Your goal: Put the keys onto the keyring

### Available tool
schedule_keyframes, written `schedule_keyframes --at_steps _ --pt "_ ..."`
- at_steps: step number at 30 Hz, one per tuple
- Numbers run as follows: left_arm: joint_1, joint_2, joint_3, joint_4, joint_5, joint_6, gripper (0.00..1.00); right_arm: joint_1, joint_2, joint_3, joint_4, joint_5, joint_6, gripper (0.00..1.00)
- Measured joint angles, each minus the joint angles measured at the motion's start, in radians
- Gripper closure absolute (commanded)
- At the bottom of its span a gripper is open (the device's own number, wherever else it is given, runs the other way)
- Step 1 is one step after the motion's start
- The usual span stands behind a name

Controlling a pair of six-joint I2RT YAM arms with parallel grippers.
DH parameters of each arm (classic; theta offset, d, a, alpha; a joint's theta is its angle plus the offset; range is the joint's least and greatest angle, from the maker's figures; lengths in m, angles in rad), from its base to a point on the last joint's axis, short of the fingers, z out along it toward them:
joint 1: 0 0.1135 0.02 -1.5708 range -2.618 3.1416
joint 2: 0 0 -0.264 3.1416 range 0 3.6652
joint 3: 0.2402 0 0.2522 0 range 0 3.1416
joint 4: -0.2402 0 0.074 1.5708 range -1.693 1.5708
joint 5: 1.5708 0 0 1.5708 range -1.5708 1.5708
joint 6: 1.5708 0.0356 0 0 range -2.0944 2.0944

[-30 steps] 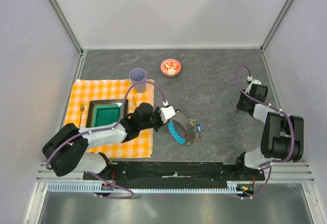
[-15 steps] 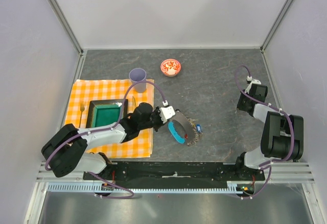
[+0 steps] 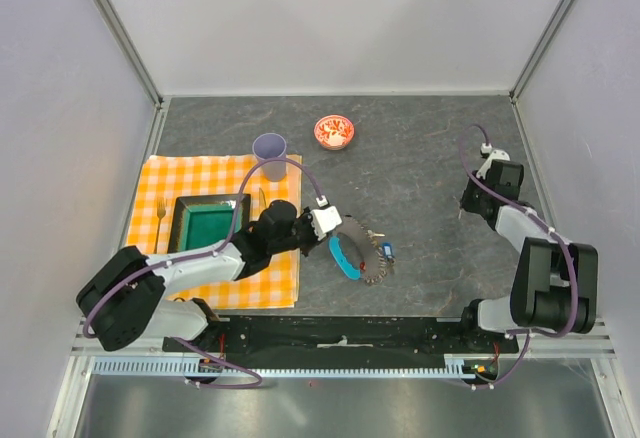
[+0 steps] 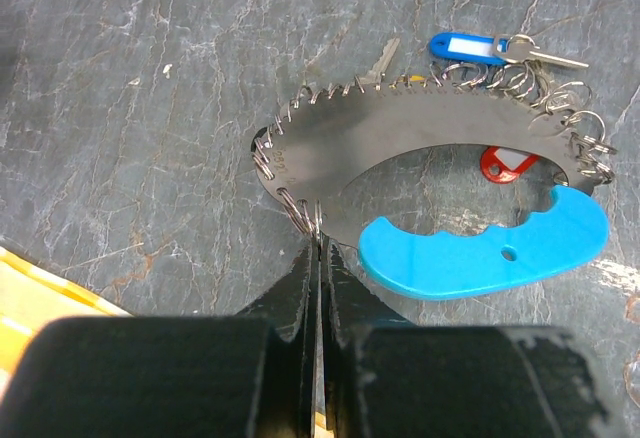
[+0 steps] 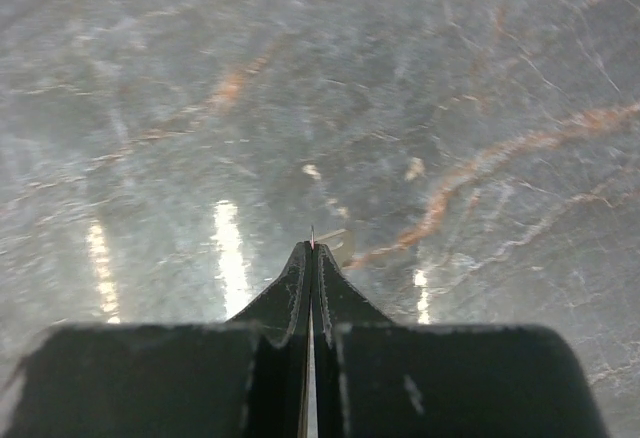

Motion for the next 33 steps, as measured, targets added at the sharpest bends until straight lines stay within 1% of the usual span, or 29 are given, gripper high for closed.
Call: schedule_keyframes --at_steps 8,13,16,23,29,33 --pt "0.000 -0.044 0.000 -0.003 0.002 0.001 0.98 0.152 -0.153 0.054 -0.101 -0.014 0.014 1.00" --pt "0.000 -0.075 0.000 0.006 0.002 0.016 0.98 0.222 -0.217 0.114 -0.208 -0.035 0.017 1.00" --pt "0.000 -0.084 0.000 0.006 0.008 0.031 0.98 0.269 -0.267 0.143 -0.274 -0.077 0.003 1.00" --pt "0.000 -0.134 0.000 0.012 0.028 0.069 0.98 0.364 -0.400 0.237 -0.446 -0.198 -0.112 1.00" --pt "0.000 -0.177 0.000 0.014 0.108 0.096 0.98 0.478 -0.563 0.243 -0.491 -0.327 -0.240 1.00" --pt "0.000 -0.193 0.000 0.014 0.175 0.108 0.98 0.541 -0.622 0.224 -0.492 -0.390 -0.307 1.00"
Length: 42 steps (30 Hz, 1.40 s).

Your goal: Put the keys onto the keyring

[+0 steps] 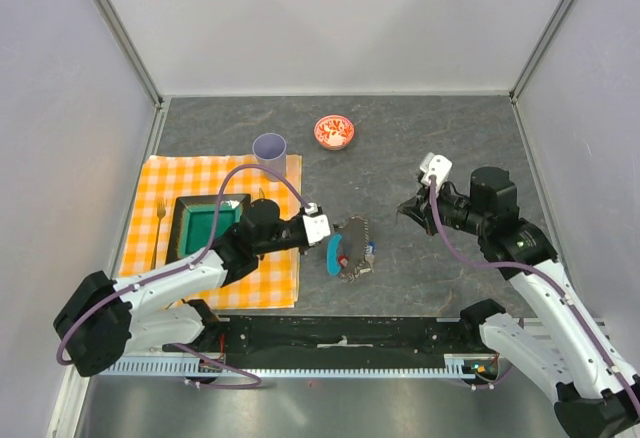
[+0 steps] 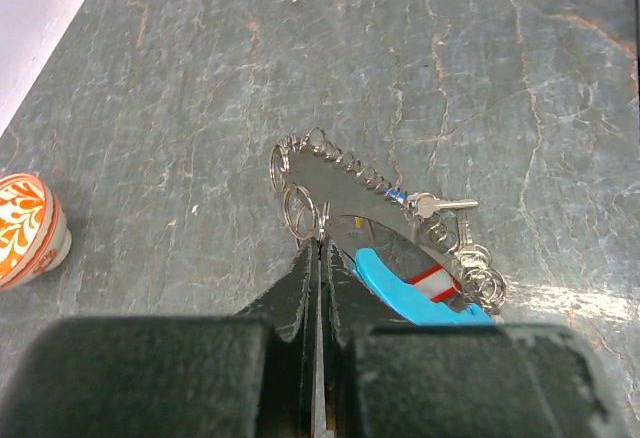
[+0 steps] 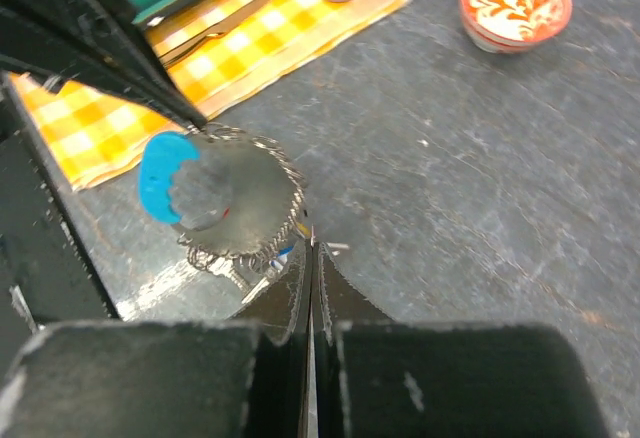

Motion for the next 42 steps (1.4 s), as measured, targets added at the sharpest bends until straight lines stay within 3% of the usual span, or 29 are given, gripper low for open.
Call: schedule_keyframes --at_steps 12,27,42 --pt "0.000 -0.001 0.021 -0.017 0.091 0.071 0.98 0.198 -0.036 -0.054 -0.008 -0.016 -0.142 1.00" --pt "-0.031 0.030 0.061 -0.026 0.142 0.167 0.98 0.429 0.047 -0.055 -0.005 0.153 -0.228 1.00" --pt "-0.054 0.052 0.079 -0.043 0.140 0.182 0.98 0.481 0.069 -0.105 0.083 0.269 -0.237 1.00"
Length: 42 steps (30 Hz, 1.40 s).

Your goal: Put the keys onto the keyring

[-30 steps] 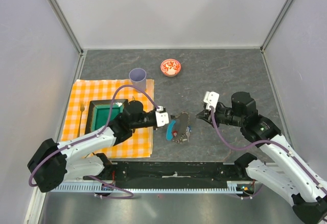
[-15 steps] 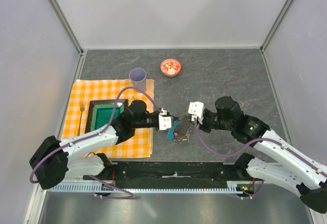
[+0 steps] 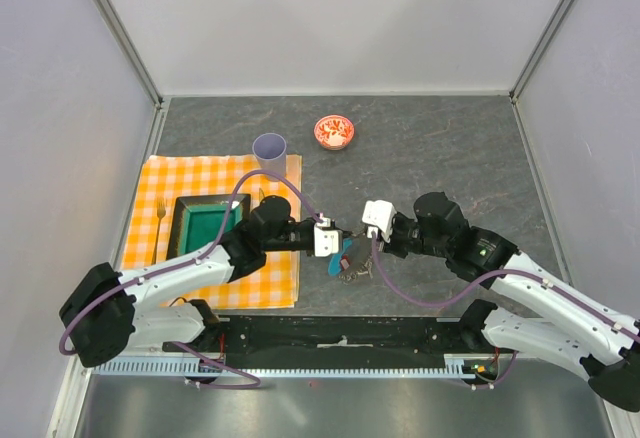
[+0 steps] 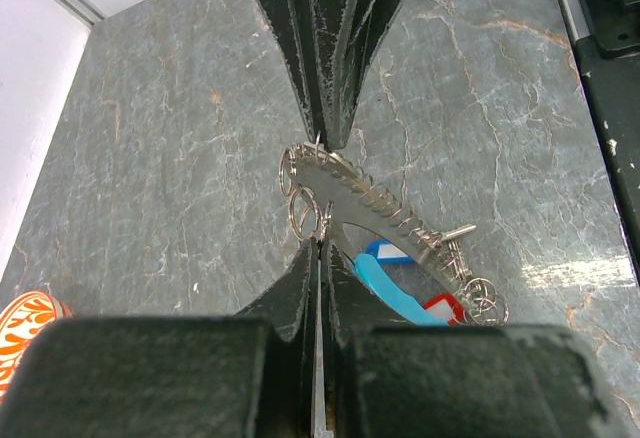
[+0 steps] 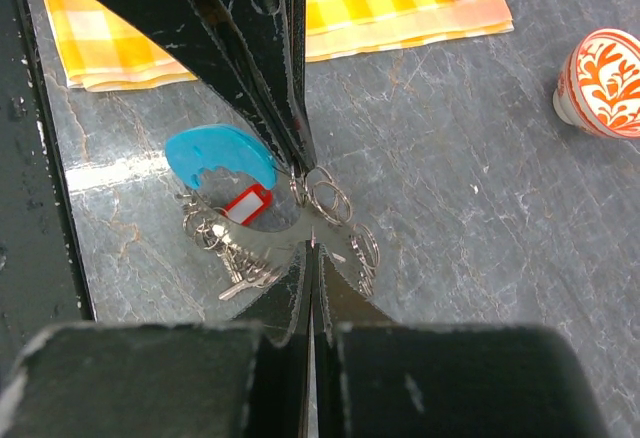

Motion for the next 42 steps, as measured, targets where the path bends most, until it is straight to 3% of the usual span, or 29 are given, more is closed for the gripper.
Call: schedule_keyframes --at_steps 16,29,42 --pt "-0.010 0.024 0.034 -0.007 -0.092 -0.015 0.98 0.007 -0.017 -0.007 0.023 0.019 0.023 1.00" --pt "-0.011 0.051 0.227 -0.204 -0.183 0.012 0.98 0.007 -0.076 -0.016 0.046 0.085 0.050 1.00" --pt "-0.028 -0.003 0.224 -0.269 -0.187 0.065 0.98 0.007 -0.060 -0.009 0.063 0.097 0.052 1.00"
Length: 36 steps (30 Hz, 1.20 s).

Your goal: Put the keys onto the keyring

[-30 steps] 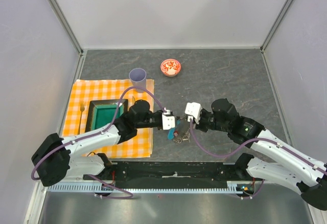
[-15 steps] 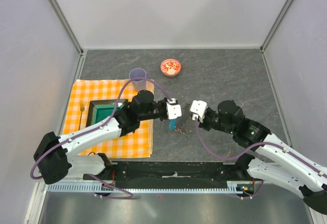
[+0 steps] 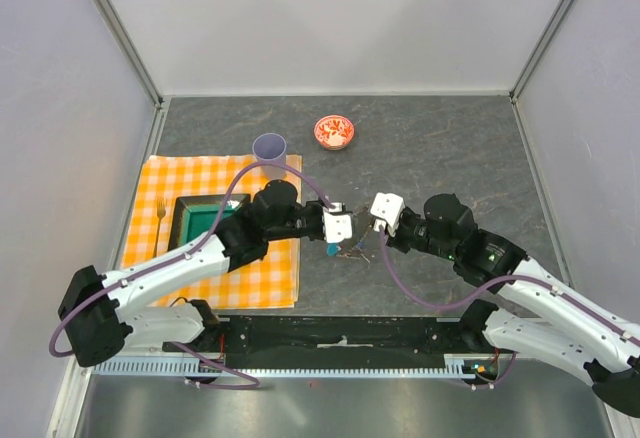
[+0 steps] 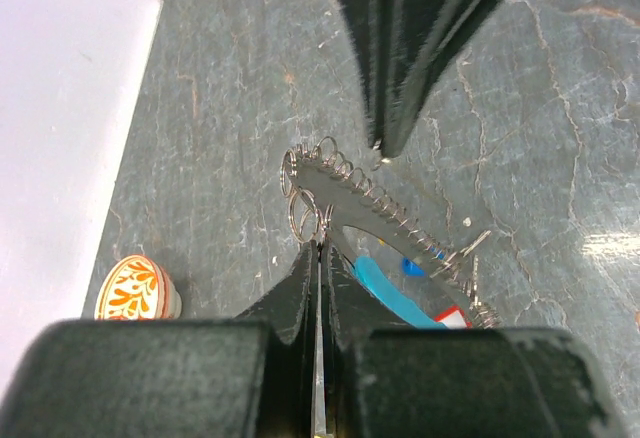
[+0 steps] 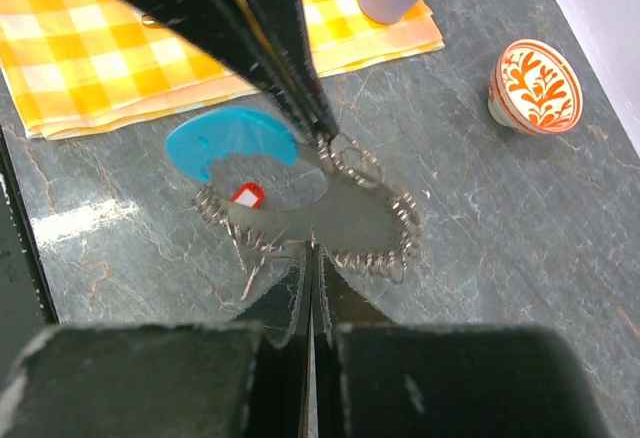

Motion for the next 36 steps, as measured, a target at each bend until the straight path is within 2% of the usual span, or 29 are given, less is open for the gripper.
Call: schedule_keyframes --at_steps 10,36 --pt "-0.093 -0.025 -0.032 0.001 -0.067 0.055 0.98 0.000 0.029 0.059 0.002 0.000 -0.031 1.00" --pt "-0.095 -0.023 -0.039 0.022 -0.142 0.058 0.98 0.000 0.043 0.050 0.023 -0.030 -0.063 1.00"
